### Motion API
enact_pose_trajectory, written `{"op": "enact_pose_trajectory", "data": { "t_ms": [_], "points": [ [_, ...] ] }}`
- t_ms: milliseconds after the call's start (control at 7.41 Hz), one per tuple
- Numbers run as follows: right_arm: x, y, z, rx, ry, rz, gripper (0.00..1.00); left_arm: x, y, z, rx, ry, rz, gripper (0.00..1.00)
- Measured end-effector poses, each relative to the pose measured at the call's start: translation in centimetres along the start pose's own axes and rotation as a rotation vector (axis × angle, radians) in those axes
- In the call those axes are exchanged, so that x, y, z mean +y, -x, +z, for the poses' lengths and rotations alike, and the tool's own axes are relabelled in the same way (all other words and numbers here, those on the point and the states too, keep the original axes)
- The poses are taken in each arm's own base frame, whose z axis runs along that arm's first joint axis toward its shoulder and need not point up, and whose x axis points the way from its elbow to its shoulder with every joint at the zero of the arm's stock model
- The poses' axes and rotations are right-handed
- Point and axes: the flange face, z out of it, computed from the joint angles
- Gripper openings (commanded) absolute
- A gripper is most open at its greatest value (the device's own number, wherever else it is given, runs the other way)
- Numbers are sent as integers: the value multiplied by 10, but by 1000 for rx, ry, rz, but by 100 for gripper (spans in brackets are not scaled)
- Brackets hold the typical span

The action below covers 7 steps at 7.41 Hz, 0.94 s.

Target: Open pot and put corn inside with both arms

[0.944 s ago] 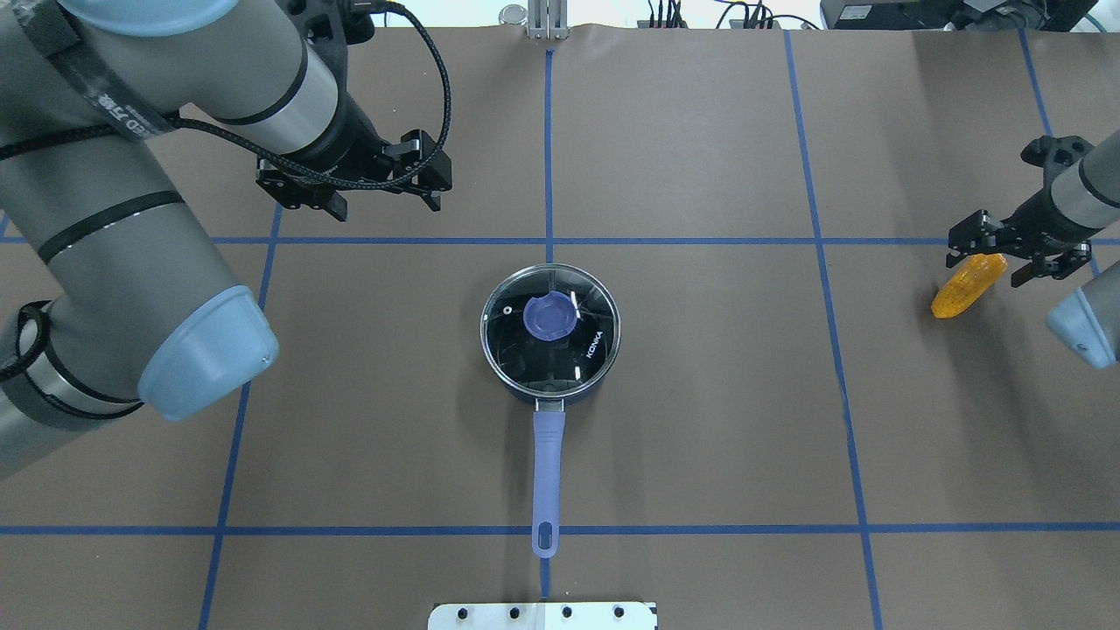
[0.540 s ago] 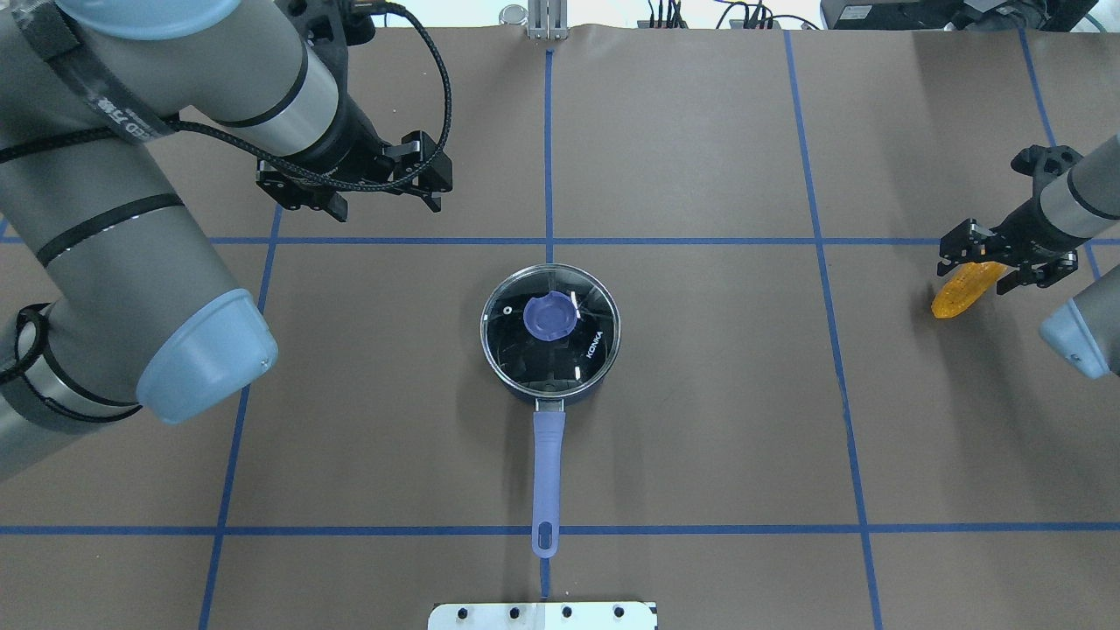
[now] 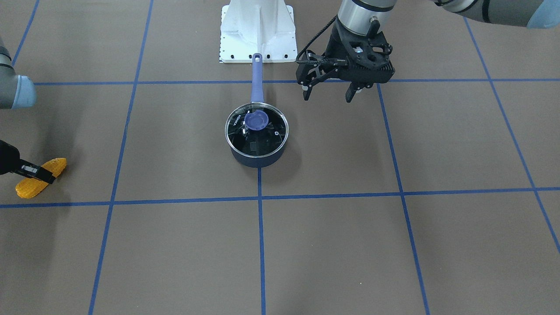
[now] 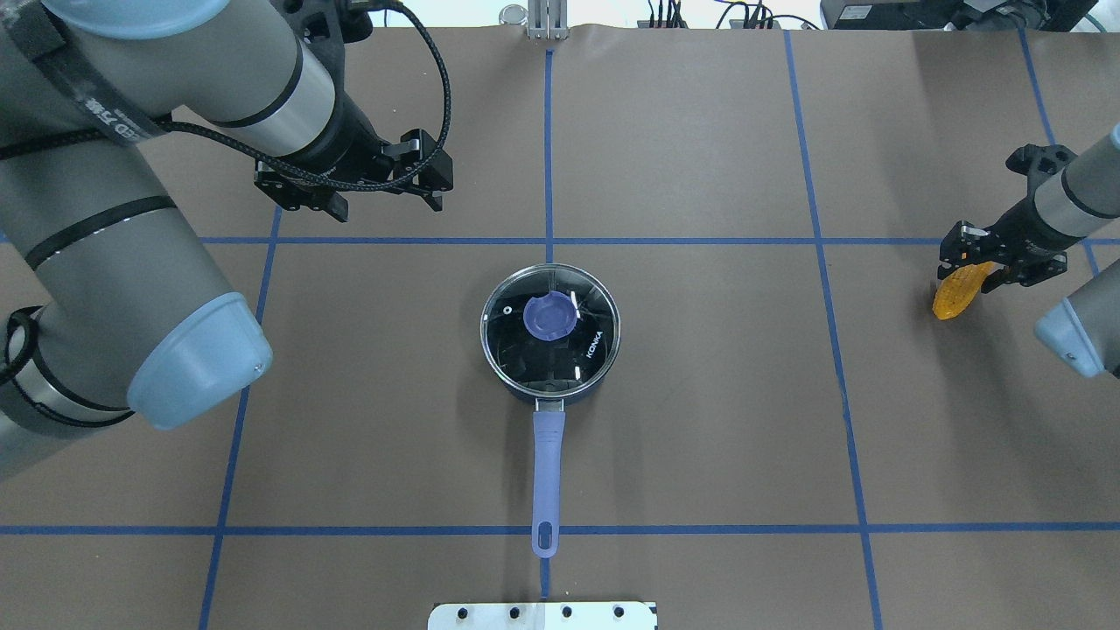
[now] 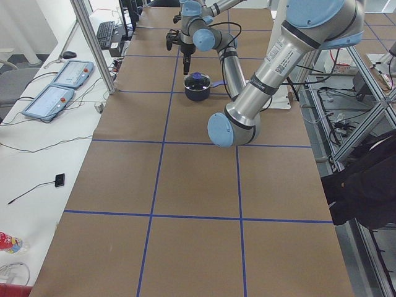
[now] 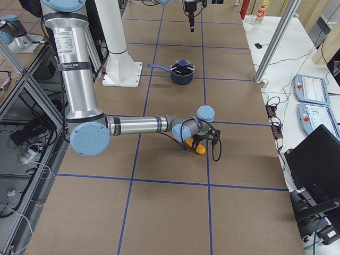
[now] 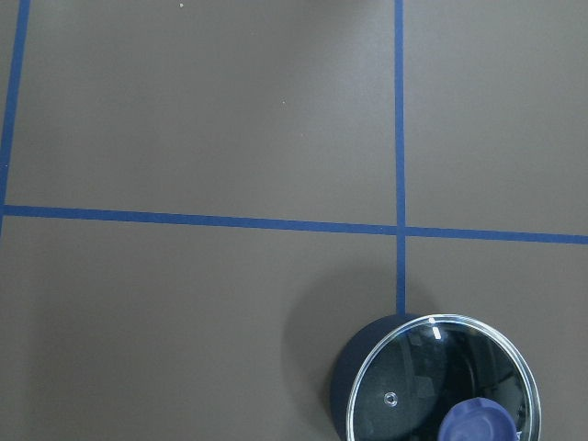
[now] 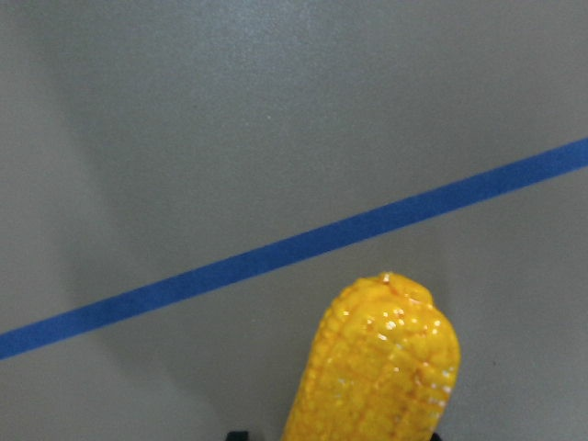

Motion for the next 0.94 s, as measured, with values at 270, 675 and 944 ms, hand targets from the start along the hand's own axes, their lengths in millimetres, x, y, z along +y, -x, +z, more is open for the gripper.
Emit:
{"op": "enact_pose_trajectory", "data": {
  "t_ms": [270,675,944],
  "points": [
    [-1,7,-1,-6,-1,-7,45,0,0,0,0,0,-4,98],
    [-5,29,-11,-27,7,-17,45,-2,-15,13,-8,18,-1,98],
    [-21,57,-36,-44,19,9,45,1,-43,40,-28,30,1,98]
  ]
}}
